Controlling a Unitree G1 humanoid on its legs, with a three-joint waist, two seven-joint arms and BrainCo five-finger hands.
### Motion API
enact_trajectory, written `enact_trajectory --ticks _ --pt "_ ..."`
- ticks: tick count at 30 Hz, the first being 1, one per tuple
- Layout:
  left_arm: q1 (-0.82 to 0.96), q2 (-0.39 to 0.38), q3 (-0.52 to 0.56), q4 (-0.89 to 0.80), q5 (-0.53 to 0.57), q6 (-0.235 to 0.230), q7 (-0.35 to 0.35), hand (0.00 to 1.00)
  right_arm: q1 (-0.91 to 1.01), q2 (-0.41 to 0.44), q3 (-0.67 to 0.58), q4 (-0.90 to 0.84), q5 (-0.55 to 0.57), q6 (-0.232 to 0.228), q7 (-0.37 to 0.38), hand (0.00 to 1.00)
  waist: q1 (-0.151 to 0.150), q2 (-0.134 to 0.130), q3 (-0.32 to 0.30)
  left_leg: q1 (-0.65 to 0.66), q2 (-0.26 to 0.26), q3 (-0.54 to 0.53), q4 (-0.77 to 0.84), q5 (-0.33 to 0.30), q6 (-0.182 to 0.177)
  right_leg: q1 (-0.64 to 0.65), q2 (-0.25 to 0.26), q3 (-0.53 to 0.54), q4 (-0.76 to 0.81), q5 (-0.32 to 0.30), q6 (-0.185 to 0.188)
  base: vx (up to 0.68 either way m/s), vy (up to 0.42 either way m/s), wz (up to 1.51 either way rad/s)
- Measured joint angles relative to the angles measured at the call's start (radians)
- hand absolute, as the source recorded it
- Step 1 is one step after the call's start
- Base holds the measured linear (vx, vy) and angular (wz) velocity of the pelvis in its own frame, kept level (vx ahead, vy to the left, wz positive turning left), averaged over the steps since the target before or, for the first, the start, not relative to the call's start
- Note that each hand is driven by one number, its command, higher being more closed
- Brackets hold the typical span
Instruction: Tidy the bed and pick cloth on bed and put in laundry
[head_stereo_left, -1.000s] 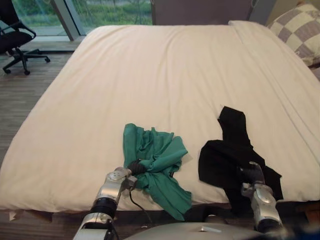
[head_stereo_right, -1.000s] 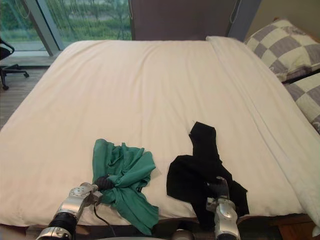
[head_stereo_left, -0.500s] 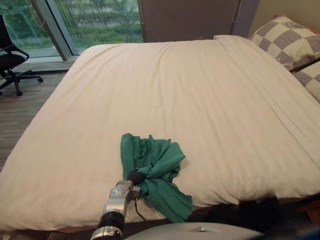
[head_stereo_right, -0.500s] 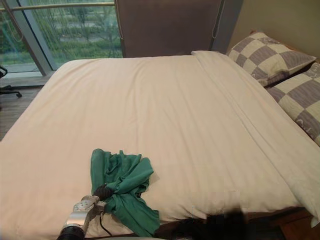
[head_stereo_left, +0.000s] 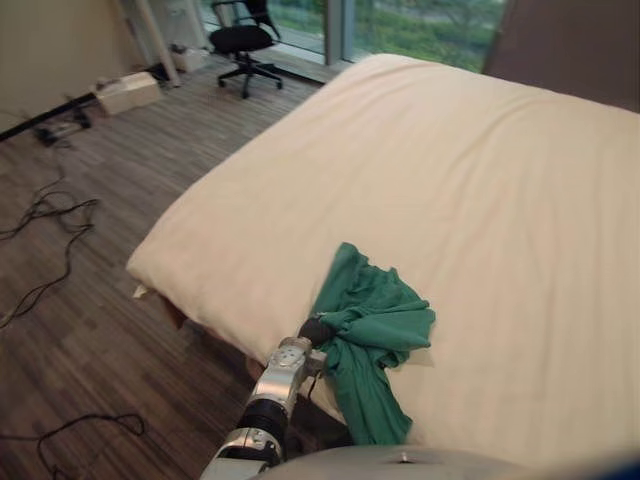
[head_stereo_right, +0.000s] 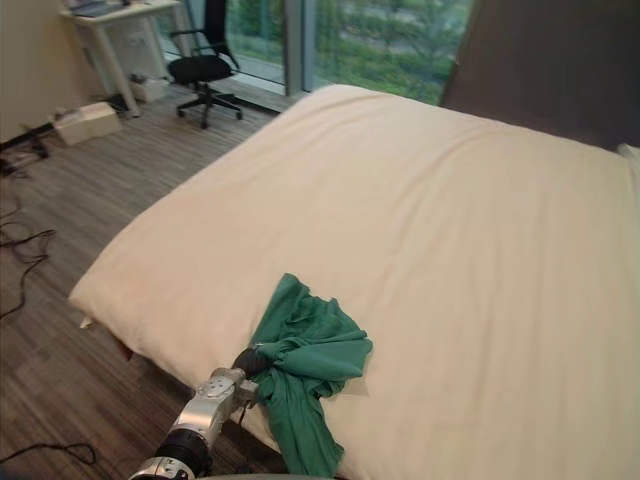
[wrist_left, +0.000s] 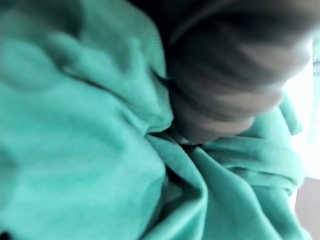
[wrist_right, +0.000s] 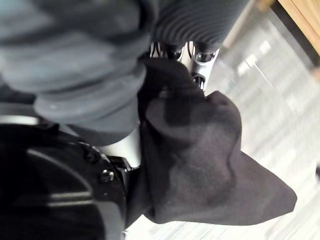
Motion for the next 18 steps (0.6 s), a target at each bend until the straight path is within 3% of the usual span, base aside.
enact_trajectory --ticks 1,2,3,5,8,9,11,12,13,18 --pt "0.0 0.0 -0.001 0.011 -0.005 0.0 0.025 1.0 0.0 0.005 -0.006 0.011 -0.016 -0.007 0.0 1.0 -0.012 -0.007 0.001 -0.015 -0.023 -0.01 -0.002 0.031 0.022 0.019 -0.013 -0.05 -0.002 -0.016 0.002 -0.14 0.049 2.04" --pt "0.002 0.0 0.002 0.037 0.012 -0.001 0.06 1.0 0.0 0.014 -0.024 0.027 -0.011 -0.007 -0.005 1.0 -0.021 -0.015 0.007 -0.026 -0.063 0.019 -0.043 0.104 0.113 0.05 -0.039 -0.156 -0.014 -0.025 -0.001 -0.13 0.081 2.27" --pt "0.006 0.0 0.018 0.067 0.029 -0.001 0.089 1.0 0.002 0.01 -0.045 0.03 -0.008 -0.003 -0.007 1.0 -0.024 -0.018 0.015 -0.024 -0.071 0.139 -0.037 0.041 0.193 0.071 -0.047 -0.248 -0.025 -0.018 0.005 -0.12 0.155 2.67" --pt "0.023 0.01 0.112 0.131 0.042 0.023 0.164 1.0 0.007 0.007 -0.075 0.041 0.05 0.016 -0.011 1.0 -0.029 0.0 0.051 -0.049 -0.042 0.355 0.021 -0.008 0.194 0.131 -0.055 -0.413 -0.015 -0.019 0.018 -0.09 0.144 2.25" --pt "0.095 0.059 0.208 0.174 -0.037 0.047 0.263 1.0 0.008 0.008 -0.12 0.067 0.12 0.037 -0.016 1.0 -0.027 0.008 0.064 -0.101 -0.044 0.472 0.045 -0.023 0.197 0.162 -0.083 -0.605 0.03 -0.019 0.041 -0.01 0.118 2.0" --pt "0.109 0.072 0.218 0.175 -0.07 0.047 0.283 1.0 0.008 0.008 -0.141 0.067 0.144 0.04 -0.015 1.0 -0.025 0.023 0.074 -0.113 -0.048 0.469 0.054 -0.023 0.198 0.17 -0.08 -0.611 0.057 -0.016 0.043 0.06 0.125 1.89" --pt "0.135 0.096 0.248 0.188 -0.136 0.045 0.317 1.0 0.009 0.016 -0.171 0.067 0.17 0.043 -0.021 1.0 -0.021 0.009 0.088 -0.132 -0.075 0.433 0.056 -0.023 0.198 0.176 -0.089 -0.55 0.074 -0.009 0.03 0.12 0.159 1.57" --pt "0.141 0.118 0.259 0.216 -0.154 0.044 0.328 1.0 0.011 0.025 -0.188 0.067 0.185 0.044 -0.027 1.0 0.0 -0.003 0.094 -0.13 -0.101 0.415 0.045 -0.02 0.194 0.19 -0.095 -0.524 0.072 -0.009 0.026 0.17 0.181 1.17" --pt "0.153 0.125 0.282 0.232 -0.152 0.045 0.33 1.0 0.014 0.028 -0.204 0.067 0.191 0.044 -0.03 1.0 0.007 -0.014 0.094 -0.124 -0.127 0.397 0.027 -0.017 0.19 0.196 -0.107 -0.501 0.078 -0.005 0.021 0.13 0.129 1.03" --pt "0.237 0.161 0.279 0.294 -0.092 0.062 0.29 1.0 0.047 0.031 -0.25 0.05 0.264 0.042 -0.047 1.0 0.027 -0.003 0.097 -0.03 -0.18 0.259 -0.048 -0.002 0.171 0.219 -0.168 -0.441 0.273 0.099 0.003 0.13 0.076 0.71"
